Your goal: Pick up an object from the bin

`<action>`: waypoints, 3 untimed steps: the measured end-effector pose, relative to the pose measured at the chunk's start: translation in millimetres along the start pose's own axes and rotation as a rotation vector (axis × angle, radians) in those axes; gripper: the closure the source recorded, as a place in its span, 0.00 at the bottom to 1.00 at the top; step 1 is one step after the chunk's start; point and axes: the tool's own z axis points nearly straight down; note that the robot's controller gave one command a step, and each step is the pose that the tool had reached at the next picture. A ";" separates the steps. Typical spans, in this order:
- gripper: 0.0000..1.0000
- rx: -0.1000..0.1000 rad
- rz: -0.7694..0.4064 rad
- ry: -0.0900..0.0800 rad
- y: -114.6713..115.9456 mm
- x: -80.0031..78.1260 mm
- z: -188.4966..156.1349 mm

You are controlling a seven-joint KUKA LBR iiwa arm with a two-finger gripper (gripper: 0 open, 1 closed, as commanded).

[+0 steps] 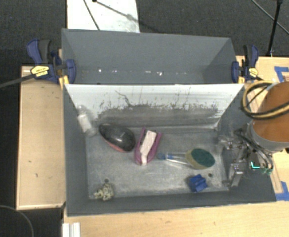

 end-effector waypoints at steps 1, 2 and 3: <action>0.00 0.008 -0.166 -0.015 63.1 -2.6 56.2; 1.00 0.007 -0.168 -0.009 62.7 -1.4 54.4; 0.00 0.007 -0.166 -0.012 62.9 -1.6 56.5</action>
Offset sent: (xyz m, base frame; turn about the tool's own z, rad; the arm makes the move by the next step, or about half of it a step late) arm -0.0008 0.0660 -0.0594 -0.1650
